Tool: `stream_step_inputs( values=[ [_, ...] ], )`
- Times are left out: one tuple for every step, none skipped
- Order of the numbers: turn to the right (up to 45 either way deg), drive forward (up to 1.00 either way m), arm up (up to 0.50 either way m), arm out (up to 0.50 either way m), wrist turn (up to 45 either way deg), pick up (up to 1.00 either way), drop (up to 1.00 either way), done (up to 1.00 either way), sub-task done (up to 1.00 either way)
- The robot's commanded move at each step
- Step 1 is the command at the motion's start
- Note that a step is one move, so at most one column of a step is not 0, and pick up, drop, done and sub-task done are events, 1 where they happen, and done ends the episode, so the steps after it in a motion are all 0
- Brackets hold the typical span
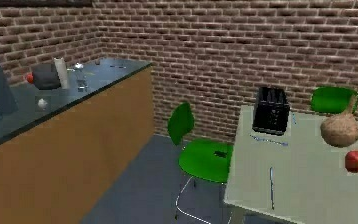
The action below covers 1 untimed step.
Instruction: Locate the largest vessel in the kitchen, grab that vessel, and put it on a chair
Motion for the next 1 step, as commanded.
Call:
stream_step_inputs(
  values=[
    [24.0,0.00,0.00,0.00,0.0,0.00,0.00,0.00,0.00]
  ],
)
